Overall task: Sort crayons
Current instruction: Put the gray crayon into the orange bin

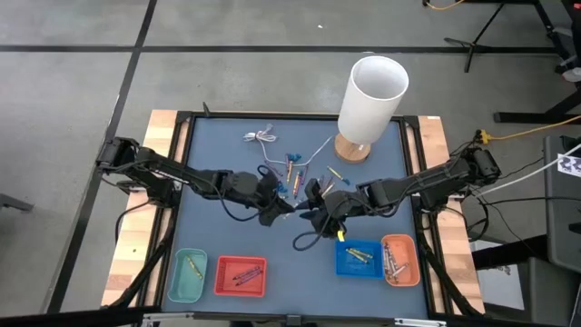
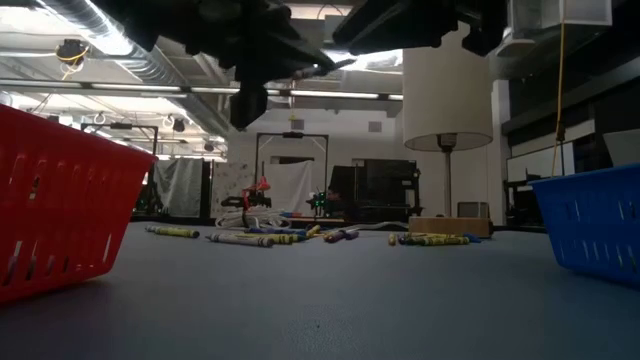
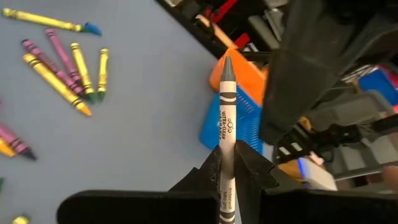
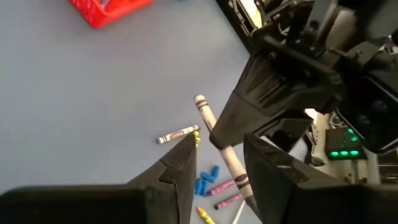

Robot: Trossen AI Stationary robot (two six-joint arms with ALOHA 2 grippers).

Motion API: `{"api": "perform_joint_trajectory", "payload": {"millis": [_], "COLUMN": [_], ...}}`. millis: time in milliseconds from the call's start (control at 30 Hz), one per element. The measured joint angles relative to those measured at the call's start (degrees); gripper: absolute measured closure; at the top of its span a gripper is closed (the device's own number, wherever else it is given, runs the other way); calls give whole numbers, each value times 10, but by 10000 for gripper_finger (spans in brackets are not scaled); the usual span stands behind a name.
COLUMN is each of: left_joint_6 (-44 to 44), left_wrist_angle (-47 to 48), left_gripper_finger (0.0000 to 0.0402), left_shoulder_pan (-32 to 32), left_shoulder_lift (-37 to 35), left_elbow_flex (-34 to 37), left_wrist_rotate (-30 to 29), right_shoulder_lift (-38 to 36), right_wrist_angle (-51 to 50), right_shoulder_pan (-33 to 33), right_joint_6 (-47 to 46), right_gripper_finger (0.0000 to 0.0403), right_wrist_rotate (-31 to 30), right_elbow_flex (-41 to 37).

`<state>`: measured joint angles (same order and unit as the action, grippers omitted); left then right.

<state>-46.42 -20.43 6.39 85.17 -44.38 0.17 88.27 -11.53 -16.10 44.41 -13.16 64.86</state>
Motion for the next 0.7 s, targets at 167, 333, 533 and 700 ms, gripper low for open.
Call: {"api": "perform_joint_trajectory", "payload": {"millis": [167, 333, 533, 700], "left_joint_6": [-5, -18, -46, -82], "left_wrist_angle": [-26, -34, -34, -33], "left_gripper_finger": [392, 392, 392, 392], "left_shoulder_pan": [0, 0, 0, 0], "left_shoulder_lift": [0, 0, 0, 0], "left_elbow_flex": [0, 0, 0, 0], "left_wrist_rotate": [11, 30, 40, 41], "right_shoulder_lift": [0, 0, 0, 0], "right_wrist_angle": [7, 14, 14, 14], "right_shoulder_pan": [0, 0, 0, 0], "right_joint_6": [12, 18, 63, 84], "right_gripper_finger": [270, 270, 270, 278], "right_wrist_rotate": [-17, -30, -44, -44], "right_elbow_flex": [0, 0, 0, 0]}}
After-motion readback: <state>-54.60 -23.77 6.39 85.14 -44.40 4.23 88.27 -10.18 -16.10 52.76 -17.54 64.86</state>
